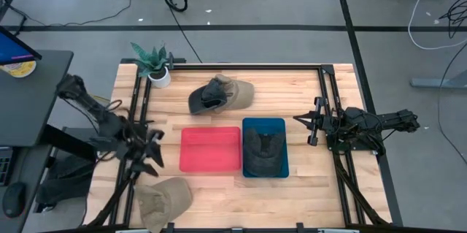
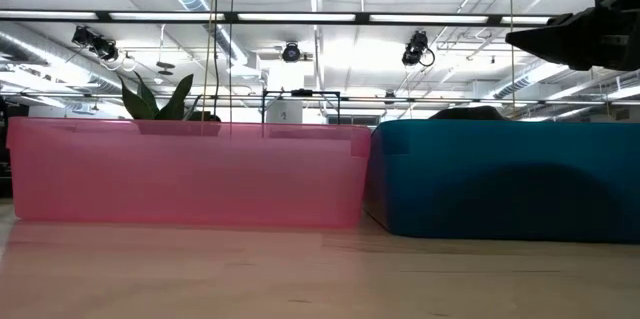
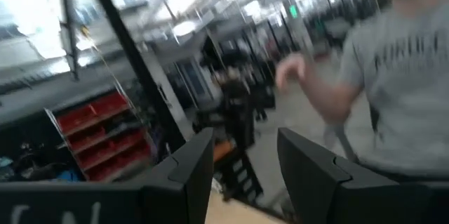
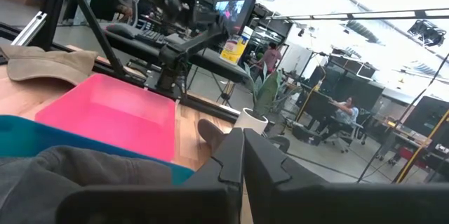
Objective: Pick & Place hat
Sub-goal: Put the bottom brown cap into the red bin
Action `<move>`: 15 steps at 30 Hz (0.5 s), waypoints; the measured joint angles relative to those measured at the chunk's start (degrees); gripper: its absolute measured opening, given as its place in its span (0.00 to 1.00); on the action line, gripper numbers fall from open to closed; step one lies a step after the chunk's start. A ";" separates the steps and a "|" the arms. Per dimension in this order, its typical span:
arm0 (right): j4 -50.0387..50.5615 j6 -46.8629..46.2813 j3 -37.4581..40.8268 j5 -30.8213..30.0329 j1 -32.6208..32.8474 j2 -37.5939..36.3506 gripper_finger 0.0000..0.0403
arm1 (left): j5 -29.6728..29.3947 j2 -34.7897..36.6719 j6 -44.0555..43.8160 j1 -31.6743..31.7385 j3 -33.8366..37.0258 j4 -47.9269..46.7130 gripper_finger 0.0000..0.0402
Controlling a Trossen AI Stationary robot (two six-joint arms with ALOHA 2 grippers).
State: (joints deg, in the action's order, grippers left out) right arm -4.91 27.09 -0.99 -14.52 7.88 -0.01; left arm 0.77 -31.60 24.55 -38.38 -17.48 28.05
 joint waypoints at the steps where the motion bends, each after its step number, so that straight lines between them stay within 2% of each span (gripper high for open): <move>1: 0.00 0.00 0.00 0.00 0.00 0.00 0.03 | -1.19 -2.86 1.02 -1.10 -2.11 -1.16 0.40; 9: 0.00 0.01 0.00 0.01 -0.01 0.00 0.03 | -15.96 -23.63 3.95 -9.33 -20.72 -18.61 0.40; 15: 0.01 0.00 0.00 0.02 -0.01 0.00 0.03 | -22.84 -36.68 2.87 -15.30 -33.65 -31.10 0.40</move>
State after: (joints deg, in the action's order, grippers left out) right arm -4.90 27.09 -0.99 -14.50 7.87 -0.01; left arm -22.08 -68.28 27.42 -53.67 -51.13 -3.05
